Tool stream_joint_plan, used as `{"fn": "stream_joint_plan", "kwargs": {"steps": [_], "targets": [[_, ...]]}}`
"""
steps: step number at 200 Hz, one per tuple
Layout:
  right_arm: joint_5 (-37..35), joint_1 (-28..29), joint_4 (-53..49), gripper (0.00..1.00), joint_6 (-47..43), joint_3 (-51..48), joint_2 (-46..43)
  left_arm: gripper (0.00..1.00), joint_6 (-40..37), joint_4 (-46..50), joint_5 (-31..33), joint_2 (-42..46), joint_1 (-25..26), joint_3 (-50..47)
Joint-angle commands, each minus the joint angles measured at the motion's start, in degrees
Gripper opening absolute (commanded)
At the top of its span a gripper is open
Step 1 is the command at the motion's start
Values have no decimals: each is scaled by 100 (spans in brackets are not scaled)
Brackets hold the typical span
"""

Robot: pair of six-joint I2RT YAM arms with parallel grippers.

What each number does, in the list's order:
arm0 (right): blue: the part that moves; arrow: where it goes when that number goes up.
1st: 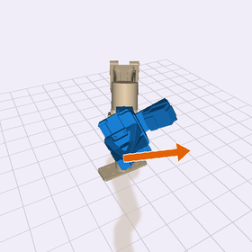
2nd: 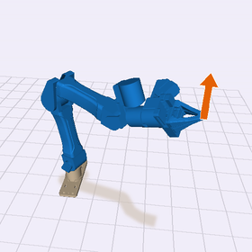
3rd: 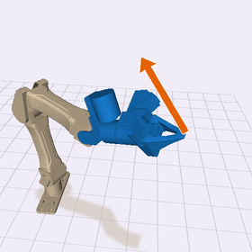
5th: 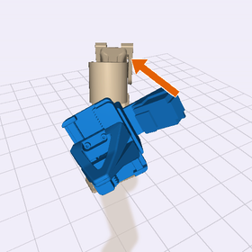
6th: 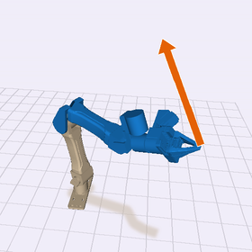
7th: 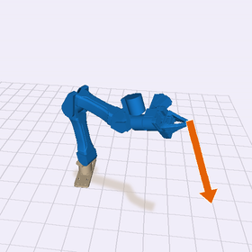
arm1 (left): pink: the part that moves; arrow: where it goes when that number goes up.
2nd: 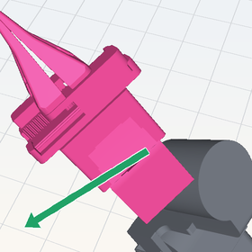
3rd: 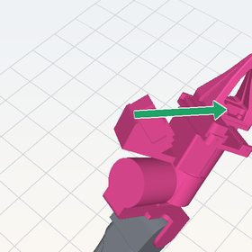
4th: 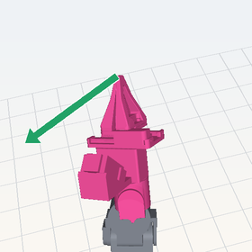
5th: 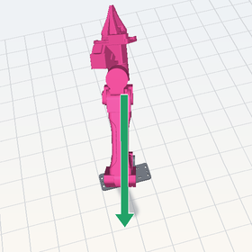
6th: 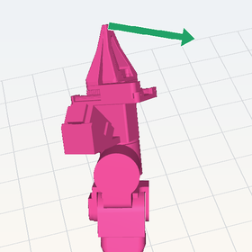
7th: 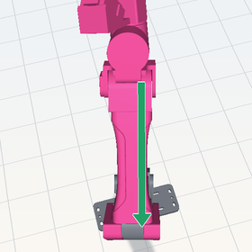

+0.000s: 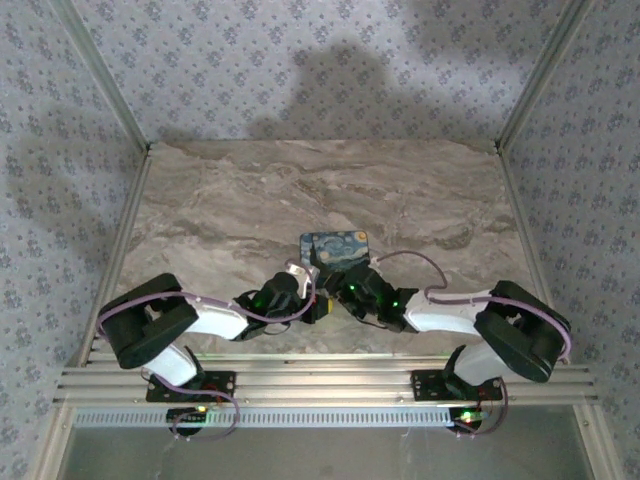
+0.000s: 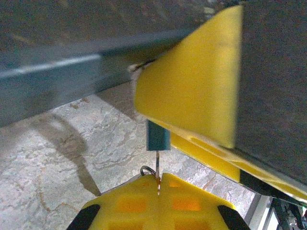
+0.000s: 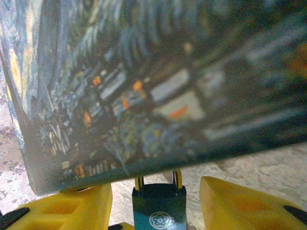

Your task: Unlock a padlock with a key

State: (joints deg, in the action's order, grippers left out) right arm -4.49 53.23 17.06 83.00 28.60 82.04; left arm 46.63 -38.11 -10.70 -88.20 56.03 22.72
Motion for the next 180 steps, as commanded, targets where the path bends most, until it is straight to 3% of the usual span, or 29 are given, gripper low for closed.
{"fn": "stream_joint_plan", "kwargs": {"steps": [1, 78, 89, 103, 123, 167, 180], "targets": [[380, 18, 15, 45, 77, 128, 255, 0, -351, 104, 4, 338, 48, -9], [336, 98, 129, 9, 64, 140, 352, 0, -1258, 1257, -3, 942, 48, 222], [327, 95, 161, 5, 68, 124, 348, 12, -1288, 1383, 31, 1007, 47, 233], [294, 84, 192, 3, 73, 81, 331, 26, -1306, 1546, 96, 1128, 40, 233], [226, 34, 194, 1, 65, -34, 234, 35, -1306, 1825, 179, 1353, -8, 220], [34, -138, -172, 0, -123, -251, -229, 36, -1187, 1998, 93, 1493, -346, 135], [-77, -129, -313, 0, -174, -331, -430, 32, -1149, 1869, 10, 1376, -440, 161]]}}
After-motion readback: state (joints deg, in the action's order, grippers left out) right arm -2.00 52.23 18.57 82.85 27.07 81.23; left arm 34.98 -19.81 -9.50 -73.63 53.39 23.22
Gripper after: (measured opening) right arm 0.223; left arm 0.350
